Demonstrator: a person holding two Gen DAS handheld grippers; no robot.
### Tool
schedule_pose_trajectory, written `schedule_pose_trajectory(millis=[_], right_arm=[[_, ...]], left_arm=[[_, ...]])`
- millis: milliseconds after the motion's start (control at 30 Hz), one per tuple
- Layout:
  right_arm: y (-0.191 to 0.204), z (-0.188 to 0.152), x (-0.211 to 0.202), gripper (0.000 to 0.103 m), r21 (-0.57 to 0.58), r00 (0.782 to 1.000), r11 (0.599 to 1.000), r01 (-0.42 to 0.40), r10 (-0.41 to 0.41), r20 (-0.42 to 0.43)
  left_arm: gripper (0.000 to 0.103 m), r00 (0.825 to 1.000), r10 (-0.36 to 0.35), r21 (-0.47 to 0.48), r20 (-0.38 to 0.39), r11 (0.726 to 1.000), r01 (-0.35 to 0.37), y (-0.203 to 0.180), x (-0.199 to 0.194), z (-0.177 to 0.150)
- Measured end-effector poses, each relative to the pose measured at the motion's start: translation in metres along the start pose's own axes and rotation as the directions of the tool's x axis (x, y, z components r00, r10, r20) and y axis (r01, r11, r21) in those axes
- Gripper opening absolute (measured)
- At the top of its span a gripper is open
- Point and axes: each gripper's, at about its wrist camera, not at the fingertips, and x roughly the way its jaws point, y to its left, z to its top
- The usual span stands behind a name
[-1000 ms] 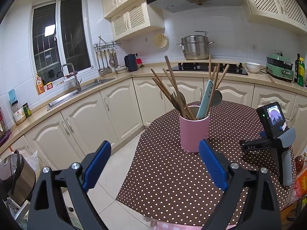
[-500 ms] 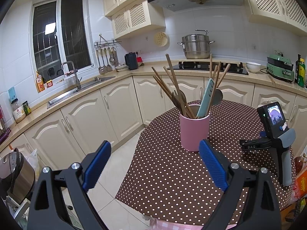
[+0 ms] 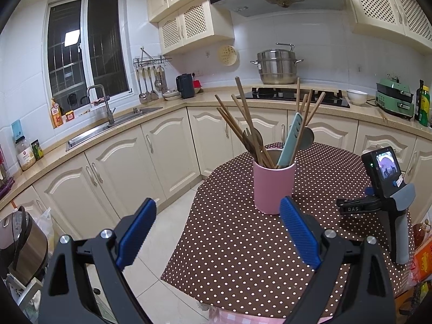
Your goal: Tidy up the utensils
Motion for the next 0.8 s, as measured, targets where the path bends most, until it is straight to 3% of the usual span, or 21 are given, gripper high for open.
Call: schedule_pose_trajectory(millis=[800], right_arm=[[-0.0002, 0.0001, 0.0001, 0.097, 0.0, 1.0, 1.0, 0.0, 0.0, 0.0]], left_arm=[[0.091, 1.0, 0.001, -0.004, -0.003, 1.0, -0.001, 0.001, 0.002, -0.0001]])
